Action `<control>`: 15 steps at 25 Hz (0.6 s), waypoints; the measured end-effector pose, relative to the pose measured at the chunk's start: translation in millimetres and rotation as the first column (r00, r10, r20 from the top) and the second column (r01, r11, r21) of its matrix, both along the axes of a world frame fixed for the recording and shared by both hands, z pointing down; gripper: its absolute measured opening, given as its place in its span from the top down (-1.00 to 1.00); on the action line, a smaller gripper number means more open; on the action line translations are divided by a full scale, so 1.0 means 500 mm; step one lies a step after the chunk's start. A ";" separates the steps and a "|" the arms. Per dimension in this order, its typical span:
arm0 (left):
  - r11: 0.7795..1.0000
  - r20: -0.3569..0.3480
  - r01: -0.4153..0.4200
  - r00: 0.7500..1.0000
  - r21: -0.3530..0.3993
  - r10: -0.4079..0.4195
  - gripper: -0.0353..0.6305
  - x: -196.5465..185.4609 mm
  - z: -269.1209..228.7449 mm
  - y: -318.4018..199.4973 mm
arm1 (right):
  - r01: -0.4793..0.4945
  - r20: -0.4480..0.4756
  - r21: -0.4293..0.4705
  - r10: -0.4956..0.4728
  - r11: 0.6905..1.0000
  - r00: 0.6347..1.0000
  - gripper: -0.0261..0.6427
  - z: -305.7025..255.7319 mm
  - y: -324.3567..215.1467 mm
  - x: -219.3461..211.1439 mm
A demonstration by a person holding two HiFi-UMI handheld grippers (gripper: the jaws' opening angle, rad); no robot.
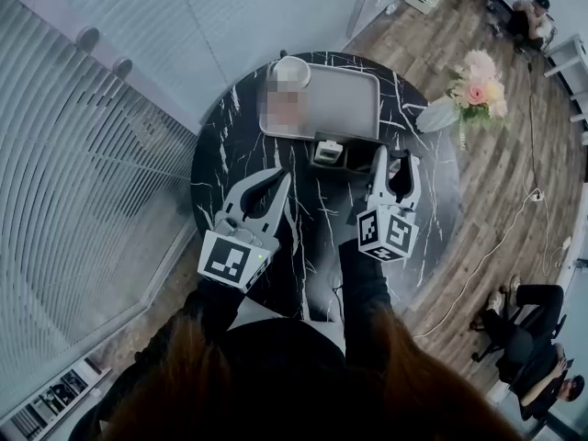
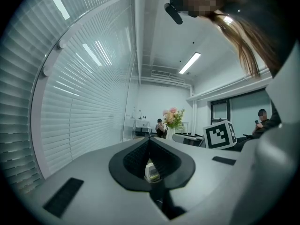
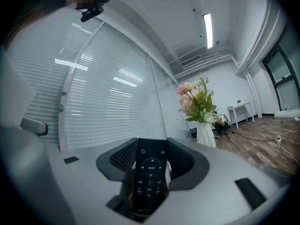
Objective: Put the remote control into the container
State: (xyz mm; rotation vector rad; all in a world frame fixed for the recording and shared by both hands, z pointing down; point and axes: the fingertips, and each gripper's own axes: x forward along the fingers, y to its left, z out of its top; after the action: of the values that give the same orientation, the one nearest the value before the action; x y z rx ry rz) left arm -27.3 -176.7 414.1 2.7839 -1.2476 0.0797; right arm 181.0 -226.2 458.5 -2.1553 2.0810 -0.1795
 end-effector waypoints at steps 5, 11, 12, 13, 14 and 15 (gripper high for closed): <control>1.000 -0.002 -0.009 1.000 -0.001 0.009 0.90 0.002 -0.001 0.007 | -0.026 0.067 0.008 0.026 1.000 0.997 0.32 -0.002 -0.002 0.011; 1.000 0.002 -0.007 1.000 -0.001 0.007 0.90 -0.007 -0.003 0.013 | -0.027 0.036 0.005 0.026 1.000 0.999 0.32 0.002 -0.029 0.003; 1.000 0.002 -0.004 1.000 -0.002 0.004 0.90 -0.010 -0.003 0.013 | -0.023 0.019 -0.014 0.023 1.000 1.000 0.32 0.012 -0.029 -0.002; 1.000 0.002 0.000 1.000 -0.005 0.000 0.90 -0.012 -0.002 0.013 | -0.019 0.000 -0.036 0.019 0.999 1.000 0.32 0.025 -0.028 -0.007; 1.000 0.003 0.001 1.000 -0.006 -0.001 0.90 -0.014 -0.002 0.013 | -0.016 -0.017 -0.058 0.015 0.998 1.000 0.32 0.038 -0.025 -0.011; 1.000 0.004 0.002 1.000 -0.007 -0.002 0.90 -0.015 -0.001 0.013 | -0.014 -0.032 -0.079 0.011 0.997 0.999 0.32 0.051 -0.022 -0.016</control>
State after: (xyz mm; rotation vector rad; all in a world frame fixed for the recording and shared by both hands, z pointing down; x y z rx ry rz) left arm -34.8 -170.3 413.4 2.7776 -1.2489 0.0896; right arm 172.9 -237.1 483.8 -2.2299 2.1112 -0.2322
